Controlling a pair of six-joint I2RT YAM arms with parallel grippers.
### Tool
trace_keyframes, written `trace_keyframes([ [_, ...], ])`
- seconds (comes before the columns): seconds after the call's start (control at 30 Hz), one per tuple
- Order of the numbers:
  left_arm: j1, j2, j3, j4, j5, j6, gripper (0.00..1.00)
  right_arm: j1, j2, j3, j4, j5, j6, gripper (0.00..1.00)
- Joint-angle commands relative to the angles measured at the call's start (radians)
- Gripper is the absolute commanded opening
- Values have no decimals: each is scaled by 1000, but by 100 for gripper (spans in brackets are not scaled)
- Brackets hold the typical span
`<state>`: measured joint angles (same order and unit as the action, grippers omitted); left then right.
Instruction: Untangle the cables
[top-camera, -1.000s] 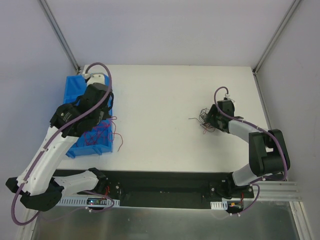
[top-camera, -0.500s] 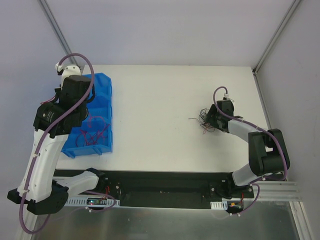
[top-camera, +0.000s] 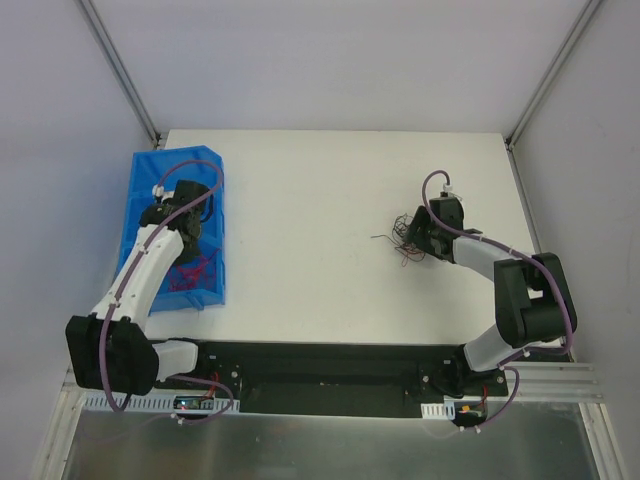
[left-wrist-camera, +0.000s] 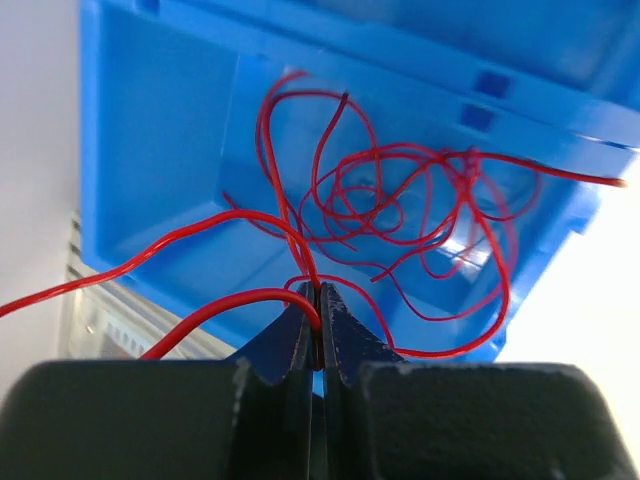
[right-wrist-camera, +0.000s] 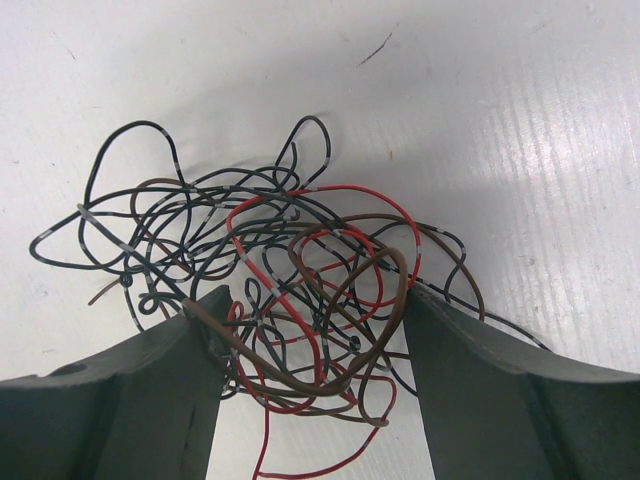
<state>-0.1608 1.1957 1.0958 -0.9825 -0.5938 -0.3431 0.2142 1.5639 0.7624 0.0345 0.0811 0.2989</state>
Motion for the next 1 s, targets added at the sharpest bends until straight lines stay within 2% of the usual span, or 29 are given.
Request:
trace_keyframes([
  [0.0,180,15,-57,122,156,-77,0,5,10,-5,-41,-21,8,70],
  [0.07,230,27,-66,157,207,-80,0,5,12,3,-41,-32,6,70],
  [0.2,254,21,-82,157,244,-131,0,7,18,3,-42,-26,6,70],
  [0.23,260,10,-85,157,246,-143,8,8,18,5,-42,-32,5,70],
  [0.33,279,-57,-108,154,276,-177,46,10,19,3,-41,-34,3,70],
  [0.4,282,-134,-109,140,301,-188,63,8,25,2,-41,-35,3,70],
  [0.57,282,-260,-67,111,351,-186,89,16,16,8,-39,-49,3,70],
  [0.67,280,-280,-5,85,388,-162,91,22,24,8,-39,-37,-1,70],
  [0.73,282,-281,25,82,464,-129,90,19,36,20,-48,-52,-3,70],
  [0.83,282,-285,10,116,691,-93,87,30,42,28,-48,-70,-10,70],
  [0.9,282,-310,-49,177,916,-85,86,50,48,40,-39,-141,-47,70],
  [0.97,279,-340,-126,267,1070,-100,88,89,65,58,-39,-179,-98,70],
])
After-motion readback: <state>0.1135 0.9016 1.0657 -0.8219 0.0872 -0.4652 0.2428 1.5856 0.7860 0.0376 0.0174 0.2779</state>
